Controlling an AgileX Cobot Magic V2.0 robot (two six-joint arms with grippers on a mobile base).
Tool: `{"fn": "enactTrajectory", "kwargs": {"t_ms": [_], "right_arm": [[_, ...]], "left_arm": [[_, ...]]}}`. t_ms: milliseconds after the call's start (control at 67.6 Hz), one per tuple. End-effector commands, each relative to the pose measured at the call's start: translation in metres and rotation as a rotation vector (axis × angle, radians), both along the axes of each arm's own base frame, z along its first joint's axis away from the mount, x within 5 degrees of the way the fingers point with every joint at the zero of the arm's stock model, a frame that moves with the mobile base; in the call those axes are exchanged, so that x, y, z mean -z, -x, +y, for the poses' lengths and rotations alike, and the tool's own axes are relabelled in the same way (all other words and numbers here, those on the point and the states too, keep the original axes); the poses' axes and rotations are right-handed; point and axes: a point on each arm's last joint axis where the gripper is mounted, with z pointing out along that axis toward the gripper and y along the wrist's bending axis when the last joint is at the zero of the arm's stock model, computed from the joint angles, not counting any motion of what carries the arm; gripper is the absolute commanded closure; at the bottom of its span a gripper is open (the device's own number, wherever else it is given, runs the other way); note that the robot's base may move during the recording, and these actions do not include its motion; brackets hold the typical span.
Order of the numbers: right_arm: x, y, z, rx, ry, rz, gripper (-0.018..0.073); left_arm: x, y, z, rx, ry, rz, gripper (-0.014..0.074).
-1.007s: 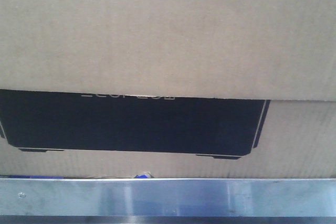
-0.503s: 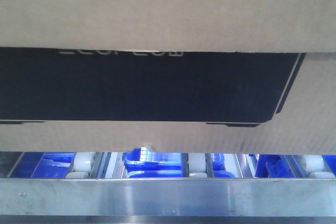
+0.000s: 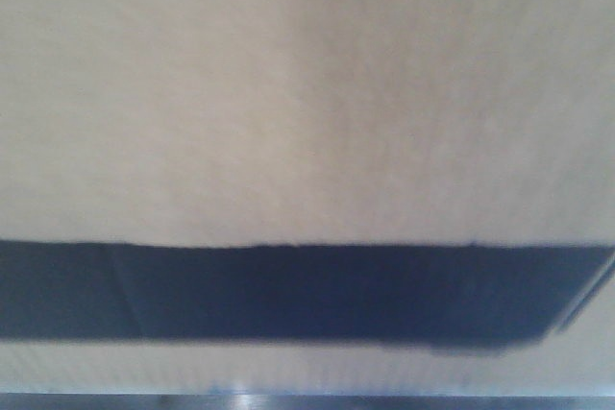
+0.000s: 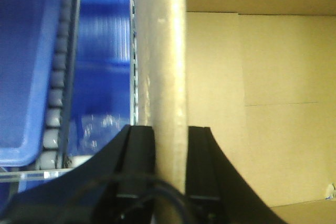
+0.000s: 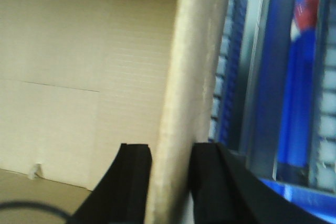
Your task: Grab box from left shelf to table start
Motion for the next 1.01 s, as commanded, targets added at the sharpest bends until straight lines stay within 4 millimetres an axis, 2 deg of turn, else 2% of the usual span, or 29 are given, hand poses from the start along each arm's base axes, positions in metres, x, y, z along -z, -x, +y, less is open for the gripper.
{"fn": "enactTrajectory", "kwargs": {"t_ms": [0,207,385,533,873,992], "right_arm": [[-0.024,0.004,0.006,-0.018,-0.114,-0.179,0.0492],[-0.024,0.016,0.008,-0.052,-0.132,-0.17,0.0492],[-0.025,0.031,0.008,-0.065,-0.136,-0.195,0.0492],[-0.027,0.038,0.008,-0.068,-0.138,-0.215,0.0492],[-0.027,0.042,0.007,-0.07,-0.138,-0.225,0.0492],[-0.029,0.051,0.007,-0.071,-0.14,-0.258,0.0492]], "left_arm": [[-0.022,0.017,-0.005,0.051,0.12,-0.196,0.0689],[-0.018,0.048,0.0,0.06,0.12,-0.236,0.0689],[-0.013,0.067,0.002,0.067,0.116,-0.246,0.0689],[-0.011,0.074,0.003,0.071,0.116,-0.25,0.0689],[-0.012,0.074,0.003,0.075,0.123,-0.257,0.0689],[-0.014,0.079,0.001,0.105,0.127,-0.282,0.0689]]}}
